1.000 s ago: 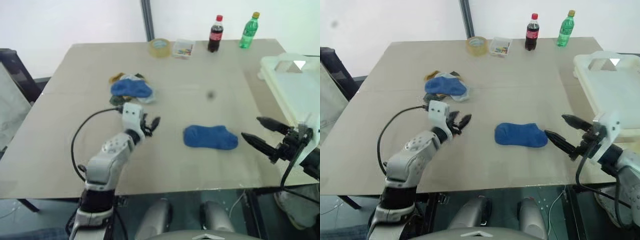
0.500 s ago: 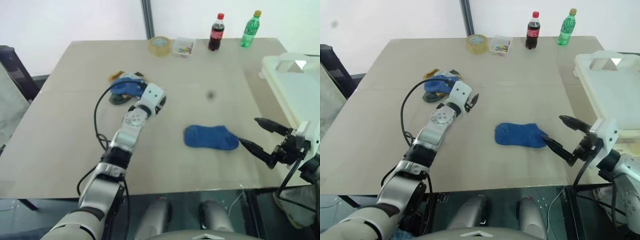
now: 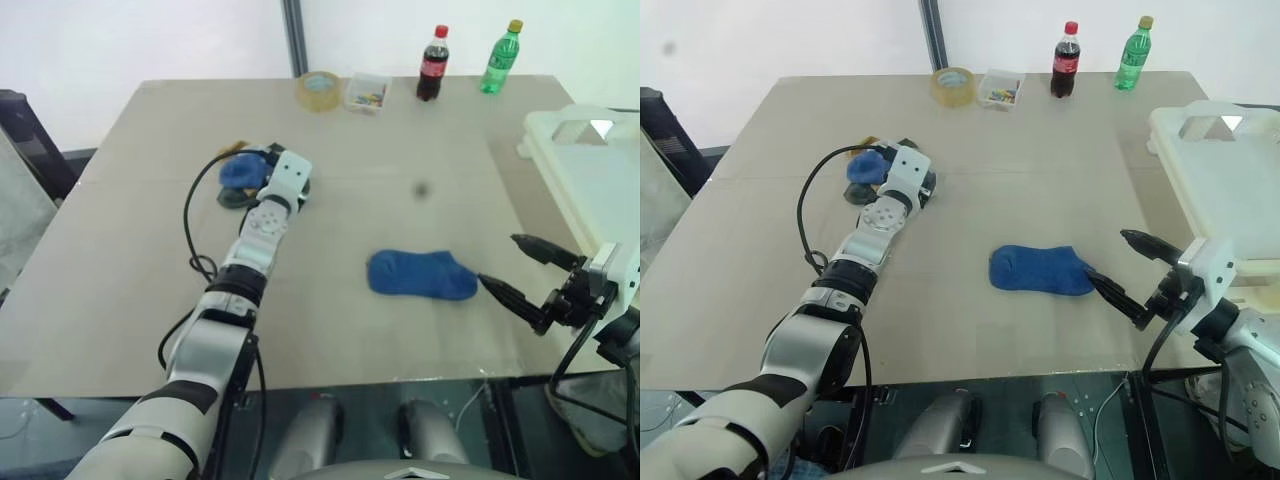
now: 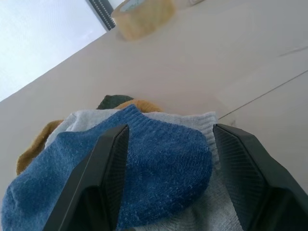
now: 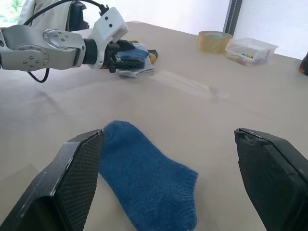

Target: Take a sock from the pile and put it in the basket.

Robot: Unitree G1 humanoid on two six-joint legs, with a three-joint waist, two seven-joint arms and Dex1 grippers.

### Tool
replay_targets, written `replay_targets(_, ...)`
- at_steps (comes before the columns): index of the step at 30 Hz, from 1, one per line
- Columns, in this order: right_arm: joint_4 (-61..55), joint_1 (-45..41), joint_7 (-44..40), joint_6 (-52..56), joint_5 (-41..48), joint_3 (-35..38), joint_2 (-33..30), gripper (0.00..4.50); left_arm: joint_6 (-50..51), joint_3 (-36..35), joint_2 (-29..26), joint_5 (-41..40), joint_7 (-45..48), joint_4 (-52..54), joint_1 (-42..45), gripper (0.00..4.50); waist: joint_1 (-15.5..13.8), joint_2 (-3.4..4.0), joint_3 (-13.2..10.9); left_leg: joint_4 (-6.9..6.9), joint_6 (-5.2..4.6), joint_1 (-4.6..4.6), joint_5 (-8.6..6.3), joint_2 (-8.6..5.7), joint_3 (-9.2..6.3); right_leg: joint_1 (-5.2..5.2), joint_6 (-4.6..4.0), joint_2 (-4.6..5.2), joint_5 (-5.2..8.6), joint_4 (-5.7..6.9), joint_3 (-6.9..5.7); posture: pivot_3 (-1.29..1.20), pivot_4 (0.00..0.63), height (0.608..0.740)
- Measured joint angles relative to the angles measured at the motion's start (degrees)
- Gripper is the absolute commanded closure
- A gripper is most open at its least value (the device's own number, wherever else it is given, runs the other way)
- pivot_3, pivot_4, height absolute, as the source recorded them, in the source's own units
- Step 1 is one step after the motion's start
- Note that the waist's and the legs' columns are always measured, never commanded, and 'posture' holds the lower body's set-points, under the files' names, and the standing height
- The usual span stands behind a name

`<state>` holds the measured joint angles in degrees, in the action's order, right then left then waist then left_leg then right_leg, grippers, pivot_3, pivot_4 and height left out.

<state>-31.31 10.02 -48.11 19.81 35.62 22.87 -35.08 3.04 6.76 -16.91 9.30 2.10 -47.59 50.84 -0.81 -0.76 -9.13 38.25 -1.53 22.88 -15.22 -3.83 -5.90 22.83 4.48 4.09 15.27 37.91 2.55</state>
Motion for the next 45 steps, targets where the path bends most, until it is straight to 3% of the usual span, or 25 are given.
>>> replay_targets(18, 0.2, -0.4, 1.3, 0.0, 0.0, -0.1, -0.4, 0.07, 2.3, 0.4, -1.1, 2.5, 2.0, 2.2, -2.5, 1.53, 0.0, 0.01, 0.0, 0.05, 0.0, -0.02, 0.0, 0.0, 0.0, 0.0, 0.0, 0.0, 0.0, 0.08, 0.01, 0.0, 0.15, 0.74)
replay_targets(21, 0.2, -0.5, 1.4, -0.1, -0.1, -0.6, -0.4, 0.0, 2.4, 0.2, -1.0, 2.5, 1.5, 2.2, -2.5, 2.43, 0.0, 0.01, 0.0, 0.05, 0.0, -0.02, 0.0, 0.0, 0.0, 0.0, 0.0, 0.0, 0.0, 0.09, 0.01, 0.0, 0.15, 0.74)
replay_targets(25, 0.2, -0.5, 1.4, -0.2, -0.5, -1.2, -0.4, 0.0, 2.8, 0.0, -0.7, 2.4, 1.2, 2.3, -2.6, 4.4, 0.0, 0.01, 0.0, 0.06, 0.0, -0.02, 0.0, 0.0, 0.0, 0.0, 0.0, -0.01, 0.0, 0.09, 0.01, 0.0, 0.15, 0.74)
replay_targets(40, 0.2, -0.4, 0.0, -3.0, -1.1, -2.0, -0.4, 0.0, 2.9, -0.5, 0.2, 1.8, 3.5, 4.9, -3.3, 4.46, 0.0, 0.0, 0.0, 0.07, 0.01, -0.01, 0.01, 0.0, 0.0, 0.0, 0.0, -0.01, 0.0, 0.1, 0.0, 0.0, 0.15, 0.74)
replay_targets(45, 0.5, -0.2, -0.3, -4.0, -1.3, -2.2, -0.4, 0.0, 7.3, 0.5, 1.5, 1.7, 7.9, 12.1, -3.5, 4.46, 0.0, 0.01, 0.0, 0.08, 0.01, -0.01, 0.01, -0.01, 0.01, -0.01, 0.0, 0.0, 0.0, 0.1, 0.0, 0.0, 0.15, 0.74)
